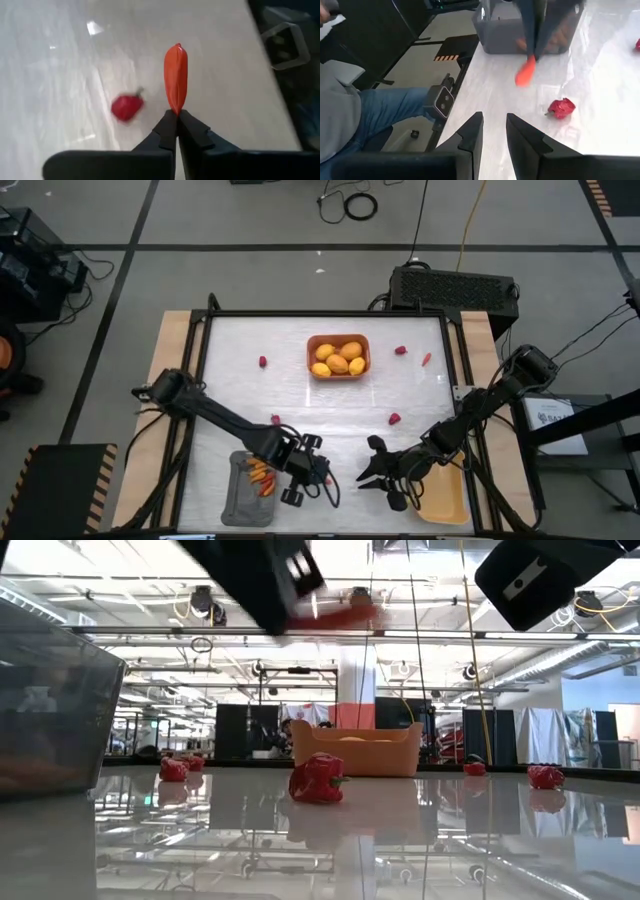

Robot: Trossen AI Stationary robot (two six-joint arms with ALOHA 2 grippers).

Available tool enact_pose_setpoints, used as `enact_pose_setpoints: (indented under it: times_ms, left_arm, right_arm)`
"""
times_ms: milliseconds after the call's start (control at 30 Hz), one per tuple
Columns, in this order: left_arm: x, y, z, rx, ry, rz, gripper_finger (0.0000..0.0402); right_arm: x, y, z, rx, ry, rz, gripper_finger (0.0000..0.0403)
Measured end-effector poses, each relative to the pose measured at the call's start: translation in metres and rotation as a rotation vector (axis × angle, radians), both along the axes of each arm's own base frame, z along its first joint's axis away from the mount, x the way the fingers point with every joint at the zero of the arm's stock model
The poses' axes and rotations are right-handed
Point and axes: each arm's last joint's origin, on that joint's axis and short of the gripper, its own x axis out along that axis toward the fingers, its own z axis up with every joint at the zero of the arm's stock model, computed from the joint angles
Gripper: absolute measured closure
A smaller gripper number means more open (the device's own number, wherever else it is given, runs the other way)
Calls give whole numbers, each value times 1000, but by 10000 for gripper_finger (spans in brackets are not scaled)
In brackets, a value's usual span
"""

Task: Sort produce into baskets
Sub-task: Put the orange chili pepper into the black bin

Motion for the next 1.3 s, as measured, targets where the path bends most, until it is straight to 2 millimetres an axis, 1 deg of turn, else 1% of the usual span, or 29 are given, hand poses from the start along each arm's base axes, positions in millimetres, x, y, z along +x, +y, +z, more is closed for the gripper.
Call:
enact_pose_setpoints:
  times_ms: [100, 167, 267, 367, 433, 533, 600, 700, 767, 833, 933, 1033, 1100, 1167, 1300]
  left_arm:
    - [-13, -5, 29, -4, 13, -30, 395]
    - [-28, -7, 43, -14, 46, -58, 395]
    - [-50, -12, 67, -55, 57, -39, 395]
    - [-72, -15, 84, -97, 92, 20, 396]
    - [-88, -19, 90, -95, 152, 57, 396]
    - [-110, -29, 95, -83, 200, 87, 396]
    - [-122, -33, 95, -42, 228, 113, 396]
    - [-132, -40, 93, 16, 227, 155, 396]
    - [-136, -43, 90, 19, 234, 176, 397]
    - [-139, -45, 85, 22, 257, 201, 397]
    - [-142, -44, 71, 25, 327, 242, 397]
    - [-144, -43, 58, 33, 362, 251, 397]
    - [-144, -44, 49, 22, 373, 245, 397]
    - [-145, -44, 41, 20, 393, 241, 397]
    - [-148, -42, 25, 24, 423, 238, 397]
  right_arm:
    - [0, 0, 0, 12, 0, -5, 326]
    - [1, 0, 1, 23, -2, -9, 326]
    - [1, 0, 1, 23, -1, -10, 326]
    - [1, 0, 1, 20, -2, -10, 326]
    - [1, 0, 1, 15, -6, -9, 326]
    - [1, -1, 1, 5, -10, -7, 326]
    - [1, 0, 2, 8, -16, -6, 326]
    - [2, -1, 2, 8, -15, -9, 326]
    - [3, -2, 2, 14, -13, -16, 326]
    - [5, -6, 2, 33, -5, -39, 326]
    - [9, -17, 5, 81, 24, -93, 326]
    - [5, -35, 15, 96, 71, -155, 326]
    - [-1, -53, 23, 97, 126, -218, 326]
    - [-10, -73, 31, 101, 185, -299, 326]
    - [-35, -117, 47, 92, 286, -466, 326]
